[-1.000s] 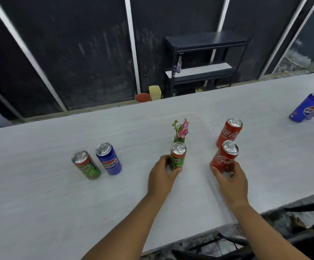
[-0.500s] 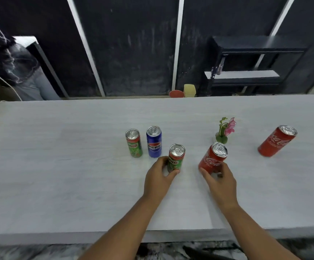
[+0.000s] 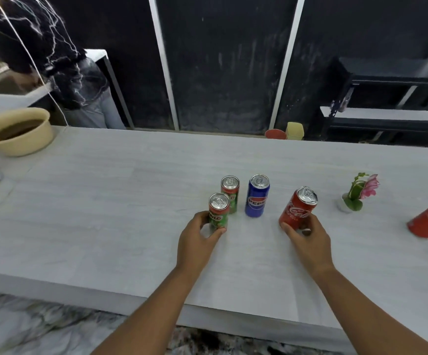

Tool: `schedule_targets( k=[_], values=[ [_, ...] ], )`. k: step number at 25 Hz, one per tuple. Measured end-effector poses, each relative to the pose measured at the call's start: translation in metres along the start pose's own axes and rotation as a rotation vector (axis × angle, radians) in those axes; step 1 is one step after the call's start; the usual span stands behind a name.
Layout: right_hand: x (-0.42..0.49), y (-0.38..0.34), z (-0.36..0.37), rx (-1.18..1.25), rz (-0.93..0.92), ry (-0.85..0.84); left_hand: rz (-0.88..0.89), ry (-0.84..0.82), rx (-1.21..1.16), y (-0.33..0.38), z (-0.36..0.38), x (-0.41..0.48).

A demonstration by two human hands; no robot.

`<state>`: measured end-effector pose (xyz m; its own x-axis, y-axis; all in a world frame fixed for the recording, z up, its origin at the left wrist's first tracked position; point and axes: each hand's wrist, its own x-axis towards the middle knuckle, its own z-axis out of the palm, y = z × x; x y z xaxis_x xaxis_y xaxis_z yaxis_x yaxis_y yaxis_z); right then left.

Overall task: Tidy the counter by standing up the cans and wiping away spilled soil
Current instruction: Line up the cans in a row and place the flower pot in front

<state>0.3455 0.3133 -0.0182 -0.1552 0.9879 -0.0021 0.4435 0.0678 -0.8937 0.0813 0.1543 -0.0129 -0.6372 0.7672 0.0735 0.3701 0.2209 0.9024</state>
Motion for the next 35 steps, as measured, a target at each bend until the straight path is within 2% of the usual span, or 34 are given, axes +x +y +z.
schedule_targets(
  k=[6,15,35],
  values=[
    [0.010,-0.011,0.012,-0.010,-0.015,-0.017,-0.007,0.071,0.016,-0.015,-0.029,0.036],
    [0.033,-0.011,0.019,-0.057,-0.051,-0.059,-0.040,0.031,0.040,-0.026,-0.022,0.076],
    [0.039,-0.006,0.022,-0.100,-0.092,-0.135,-0.045,0.046,0.109,-0.026,-0.017,0.081]
  ],
)
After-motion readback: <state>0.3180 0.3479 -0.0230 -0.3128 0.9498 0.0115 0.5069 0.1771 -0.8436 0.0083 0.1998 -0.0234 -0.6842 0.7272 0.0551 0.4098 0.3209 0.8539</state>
